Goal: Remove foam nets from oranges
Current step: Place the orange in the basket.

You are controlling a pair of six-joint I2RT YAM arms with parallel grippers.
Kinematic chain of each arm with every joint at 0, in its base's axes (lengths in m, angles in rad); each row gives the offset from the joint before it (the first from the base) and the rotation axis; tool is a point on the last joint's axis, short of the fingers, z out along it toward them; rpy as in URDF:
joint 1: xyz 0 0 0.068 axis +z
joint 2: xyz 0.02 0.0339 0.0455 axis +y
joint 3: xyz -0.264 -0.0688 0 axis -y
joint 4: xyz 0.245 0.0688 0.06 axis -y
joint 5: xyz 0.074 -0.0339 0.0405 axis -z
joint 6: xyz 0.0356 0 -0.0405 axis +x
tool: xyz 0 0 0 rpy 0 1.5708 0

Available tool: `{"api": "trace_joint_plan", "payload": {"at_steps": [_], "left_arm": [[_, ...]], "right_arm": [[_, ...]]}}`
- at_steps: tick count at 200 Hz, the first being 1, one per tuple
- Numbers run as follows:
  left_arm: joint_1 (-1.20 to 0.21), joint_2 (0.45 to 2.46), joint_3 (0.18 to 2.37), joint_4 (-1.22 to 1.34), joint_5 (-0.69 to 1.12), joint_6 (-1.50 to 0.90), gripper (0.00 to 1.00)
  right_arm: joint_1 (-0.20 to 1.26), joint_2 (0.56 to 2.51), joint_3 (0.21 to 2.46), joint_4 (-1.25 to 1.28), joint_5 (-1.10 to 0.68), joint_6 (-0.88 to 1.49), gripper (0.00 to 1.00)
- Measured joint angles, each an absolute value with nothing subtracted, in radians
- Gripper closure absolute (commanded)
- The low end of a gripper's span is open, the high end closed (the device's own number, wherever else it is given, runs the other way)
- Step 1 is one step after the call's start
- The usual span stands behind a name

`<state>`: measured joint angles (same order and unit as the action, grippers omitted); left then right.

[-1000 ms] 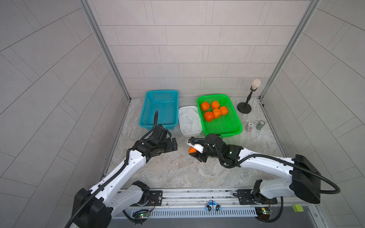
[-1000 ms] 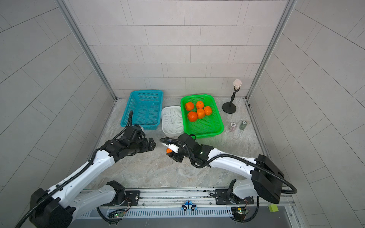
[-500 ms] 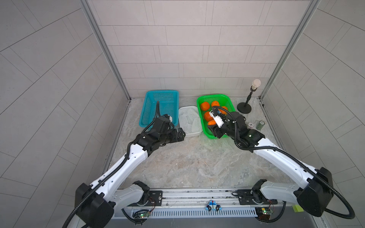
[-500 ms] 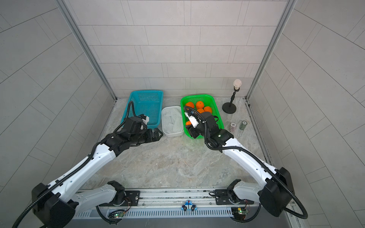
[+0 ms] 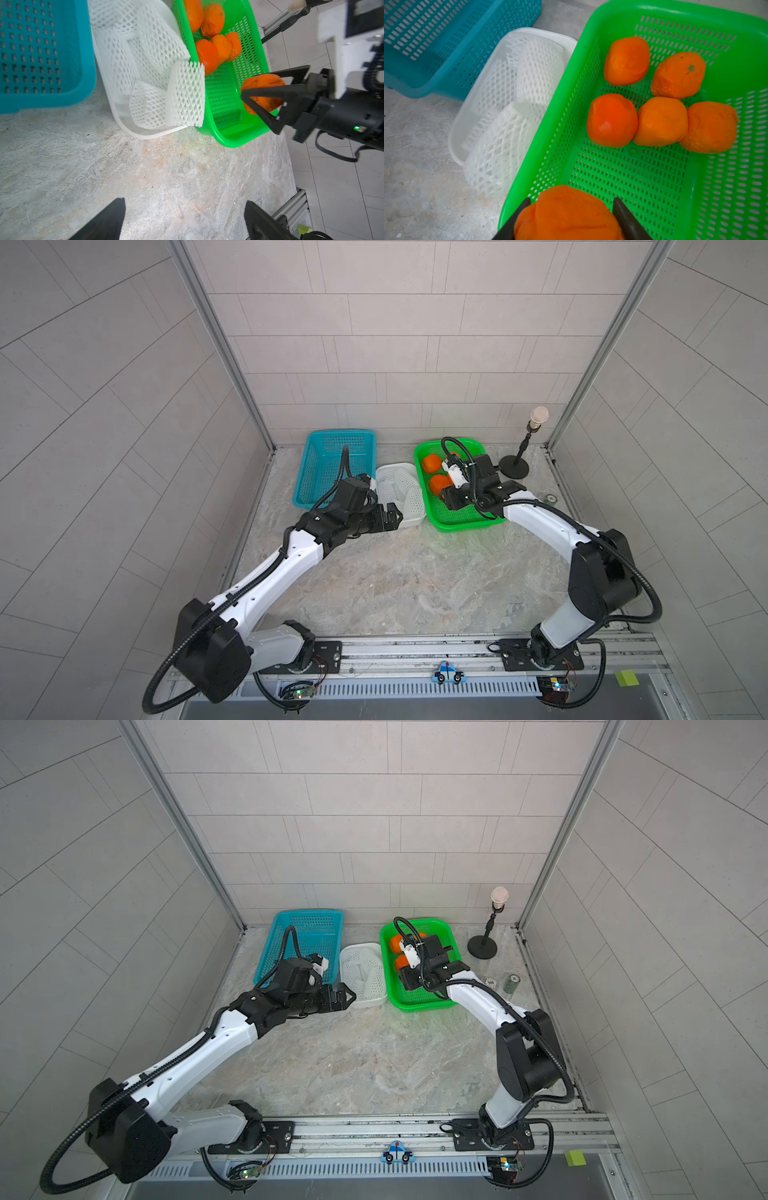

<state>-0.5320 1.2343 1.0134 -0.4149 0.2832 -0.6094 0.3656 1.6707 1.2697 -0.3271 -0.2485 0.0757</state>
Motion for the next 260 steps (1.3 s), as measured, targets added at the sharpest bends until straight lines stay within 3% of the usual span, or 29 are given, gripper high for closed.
{"api": "trace_joint_plan", "payload": {"at_steps": [107, 260], "left_arm": [[-0.532, 1.234, 1.015, -0.410, 0.278, -0.593, 0.03], [-0.532, 1.217, 1.008, -0.393, 0.250, -0.586, 0.02]], "right_arm": [[0.350, 1.948, 1.376, -0.384, -0.270, 0.184, 0.46], [0.353, 2.003, 1.398, -0.365, -0.265, 0.222, 0.23]]}}
